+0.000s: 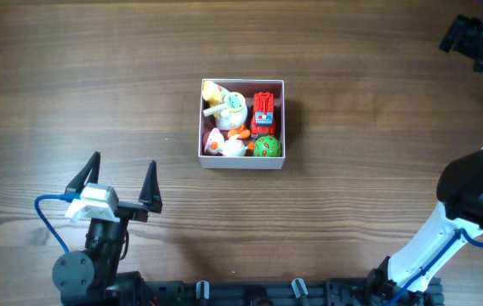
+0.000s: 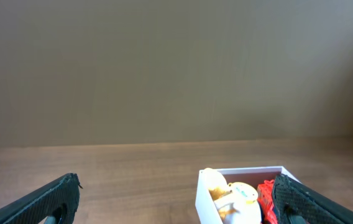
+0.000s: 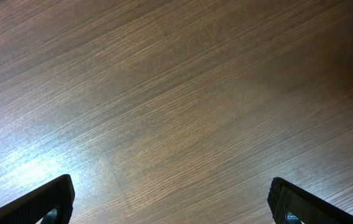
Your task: Pack container
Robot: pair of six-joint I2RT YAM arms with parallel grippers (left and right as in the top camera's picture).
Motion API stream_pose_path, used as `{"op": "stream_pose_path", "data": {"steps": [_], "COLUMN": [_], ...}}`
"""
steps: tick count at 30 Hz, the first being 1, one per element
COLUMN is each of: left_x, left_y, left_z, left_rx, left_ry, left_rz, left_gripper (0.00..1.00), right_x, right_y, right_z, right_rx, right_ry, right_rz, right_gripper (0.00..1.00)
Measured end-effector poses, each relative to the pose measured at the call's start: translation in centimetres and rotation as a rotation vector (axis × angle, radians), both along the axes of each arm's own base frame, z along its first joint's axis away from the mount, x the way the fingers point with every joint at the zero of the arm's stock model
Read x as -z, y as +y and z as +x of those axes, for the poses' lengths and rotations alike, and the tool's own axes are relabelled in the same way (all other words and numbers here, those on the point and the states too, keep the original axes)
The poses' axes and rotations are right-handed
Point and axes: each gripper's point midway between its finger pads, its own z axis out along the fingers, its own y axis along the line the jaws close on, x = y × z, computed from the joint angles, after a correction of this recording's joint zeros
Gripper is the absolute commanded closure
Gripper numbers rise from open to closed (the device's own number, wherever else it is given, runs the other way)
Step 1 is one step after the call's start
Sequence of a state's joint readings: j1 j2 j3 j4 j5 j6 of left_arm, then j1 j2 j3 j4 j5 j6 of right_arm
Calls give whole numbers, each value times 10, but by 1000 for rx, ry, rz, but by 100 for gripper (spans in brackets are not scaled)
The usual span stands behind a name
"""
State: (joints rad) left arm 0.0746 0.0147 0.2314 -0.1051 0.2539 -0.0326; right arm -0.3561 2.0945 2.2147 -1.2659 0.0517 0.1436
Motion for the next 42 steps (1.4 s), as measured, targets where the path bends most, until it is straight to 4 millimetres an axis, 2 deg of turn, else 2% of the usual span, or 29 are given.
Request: {"op": "stream_pose_path", "data": {"steps": [7,14,19,21,42], "left_x": [26,69,78,90,92], "left_y": [-1,-3,-3,-3,-3], "left_z": [10,19,20,20,20], "left_rx": [7,20,18,18,17], "left_ry": [14,76,104,157,164], "left_rz": [-1,-5,-7,-10,-11], "left_gripper": [0,0,0,0,0], "right_x": [0,0,0,0,0], "right_y": [0,0,0,0,0], "right_z": [0,0,0,0,0], "right_rx": [0,0,0,0,0], "right_ry": [0,0,0,0,0], "right_rz": [0,0,0,0,0], "right_gripper": [0,0,0,0,0]}}
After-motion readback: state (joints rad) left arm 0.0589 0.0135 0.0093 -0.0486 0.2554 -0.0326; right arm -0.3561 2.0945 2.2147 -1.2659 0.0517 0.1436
